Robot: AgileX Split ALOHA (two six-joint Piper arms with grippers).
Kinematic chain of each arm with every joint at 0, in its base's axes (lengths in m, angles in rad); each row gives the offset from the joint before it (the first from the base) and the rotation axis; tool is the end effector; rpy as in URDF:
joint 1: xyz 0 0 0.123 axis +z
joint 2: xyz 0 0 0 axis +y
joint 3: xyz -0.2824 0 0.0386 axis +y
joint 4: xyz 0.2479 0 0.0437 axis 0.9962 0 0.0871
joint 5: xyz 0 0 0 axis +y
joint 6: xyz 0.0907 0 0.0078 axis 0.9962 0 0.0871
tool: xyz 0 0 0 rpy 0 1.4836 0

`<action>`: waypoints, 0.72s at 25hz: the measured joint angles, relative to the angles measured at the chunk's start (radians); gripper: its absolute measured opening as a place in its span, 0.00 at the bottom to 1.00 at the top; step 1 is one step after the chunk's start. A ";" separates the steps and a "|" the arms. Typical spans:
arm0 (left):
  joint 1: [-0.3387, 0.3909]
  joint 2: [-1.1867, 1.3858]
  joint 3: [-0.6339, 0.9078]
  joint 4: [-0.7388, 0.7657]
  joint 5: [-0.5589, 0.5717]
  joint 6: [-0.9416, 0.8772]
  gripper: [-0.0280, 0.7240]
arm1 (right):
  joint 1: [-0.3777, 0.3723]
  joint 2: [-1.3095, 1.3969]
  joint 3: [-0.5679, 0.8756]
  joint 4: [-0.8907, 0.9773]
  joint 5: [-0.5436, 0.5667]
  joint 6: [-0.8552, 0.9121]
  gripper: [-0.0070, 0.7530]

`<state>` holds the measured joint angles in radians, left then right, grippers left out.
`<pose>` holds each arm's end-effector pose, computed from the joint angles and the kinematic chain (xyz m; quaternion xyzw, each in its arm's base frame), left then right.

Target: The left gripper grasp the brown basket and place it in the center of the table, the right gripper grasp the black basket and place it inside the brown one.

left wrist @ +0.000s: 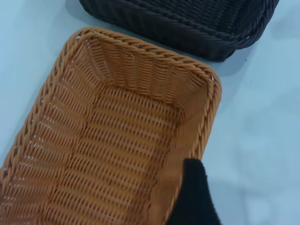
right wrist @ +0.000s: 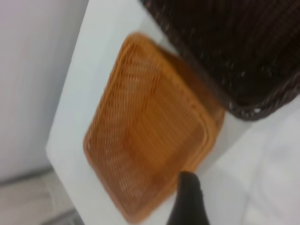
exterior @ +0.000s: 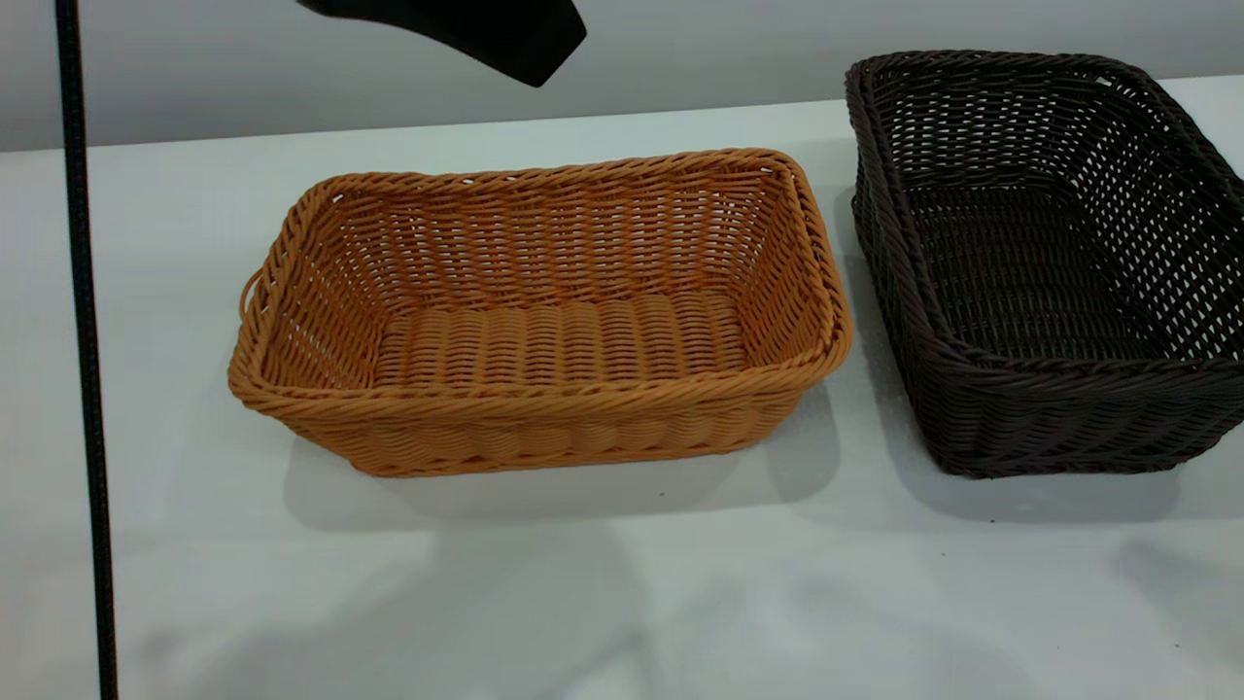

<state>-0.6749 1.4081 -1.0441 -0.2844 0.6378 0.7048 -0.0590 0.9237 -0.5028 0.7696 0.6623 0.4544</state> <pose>0.2213 -0.1966 0.2904 0.5342 0.7741 -0.1118 0.3207 0.1612 0.0296 0.2486 0.4370 0.8043 0.3509 0.1977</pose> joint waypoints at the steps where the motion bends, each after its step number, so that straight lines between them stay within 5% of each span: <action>1: 0.000 0.000 0.000 0.000 0.000 0.000 0.68 | 0.000 0.023 0.000 0.000 -0.013 0.013 0.68; 14: 0.000 0.001 -0.001 0.002 0.000 0.001 0.68 | 0.005 0.298 0.000 0.010 -0.140 0.048 0.68; 18: 0.000 0.001 -0.001 0.002 0.001 0.001 0.68 | 0.078 0.350 0.000 0.020 -0.198 0.086 0.68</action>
<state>-0.6749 1.4090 -1.0450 -0.2823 0.6387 0.7057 0.0186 1.2735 -0.5028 0.7899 0.4645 0.5406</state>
